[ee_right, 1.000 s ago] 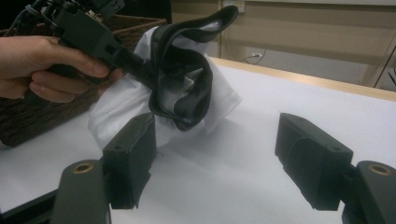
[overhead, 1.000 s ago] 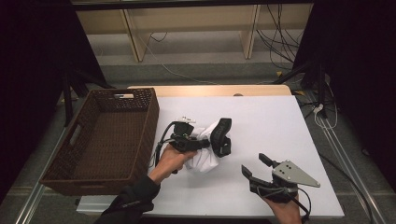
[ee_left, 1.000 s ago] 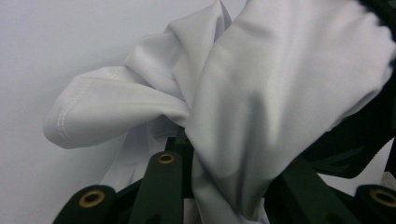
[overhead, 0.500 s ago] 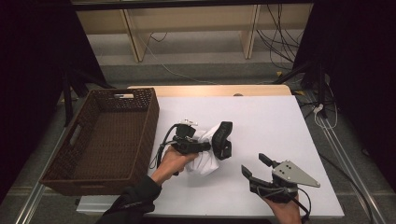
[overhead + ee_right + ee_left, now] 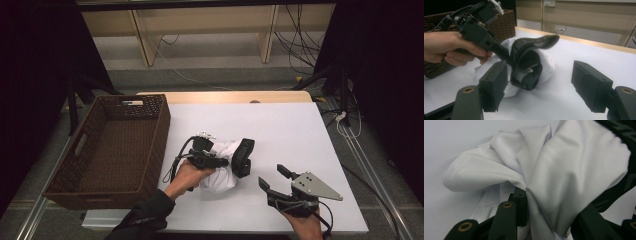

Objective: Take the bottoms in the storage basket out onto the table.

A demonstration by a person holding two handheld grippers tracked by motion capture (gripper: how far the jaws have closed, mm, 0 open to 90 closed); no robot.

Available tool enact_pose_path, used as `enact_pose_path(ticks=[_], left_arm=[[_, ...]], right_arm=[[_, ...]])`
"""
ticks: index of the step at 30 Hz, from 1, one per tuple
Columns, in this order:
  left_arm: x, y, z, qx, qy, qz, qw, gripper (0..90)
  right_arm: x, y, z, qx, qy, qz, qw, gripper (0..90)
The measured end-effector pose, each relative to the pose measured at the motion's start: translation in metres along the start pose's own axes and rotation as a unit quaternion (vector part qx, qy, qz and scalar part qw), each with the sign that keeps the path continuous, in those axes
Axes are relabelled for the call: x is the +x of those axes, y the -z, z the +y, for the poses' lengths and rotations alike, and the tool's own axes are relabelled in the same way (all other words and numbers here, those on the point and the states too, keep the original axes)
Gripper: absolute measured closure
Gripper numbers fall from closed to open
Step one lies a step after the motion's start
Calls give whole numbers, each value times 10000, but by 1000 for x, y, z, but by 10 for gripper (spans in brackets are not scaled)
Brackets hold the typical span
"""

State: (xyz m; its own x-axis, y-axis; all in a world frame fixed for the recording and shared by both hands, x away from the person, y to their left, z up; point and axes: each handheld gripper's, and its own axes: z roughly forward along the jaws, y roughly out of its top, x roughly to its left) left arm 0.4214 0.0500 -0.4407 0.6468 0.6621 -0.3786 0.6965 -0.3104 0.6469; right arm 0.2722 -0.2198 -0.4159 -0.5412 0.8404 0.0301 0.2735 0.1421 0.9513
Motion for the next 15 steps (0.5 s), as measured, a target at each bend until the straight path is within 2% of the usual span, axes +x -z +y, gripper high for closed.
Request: enact_pose_path(ticks=[7,11,15], left_arm=[[-1,-4,-1,72,78,55,9999,547],[-3,-4,0,95,84,207,9997,416],[-3,-3,1,79,95,220,9997,326]], right_arm=[[0,0,0,-11,0,1,10000,302],[0,0,0,-18,5,3,10000,302],[0,0,0,-31,10,8,10000,302]])
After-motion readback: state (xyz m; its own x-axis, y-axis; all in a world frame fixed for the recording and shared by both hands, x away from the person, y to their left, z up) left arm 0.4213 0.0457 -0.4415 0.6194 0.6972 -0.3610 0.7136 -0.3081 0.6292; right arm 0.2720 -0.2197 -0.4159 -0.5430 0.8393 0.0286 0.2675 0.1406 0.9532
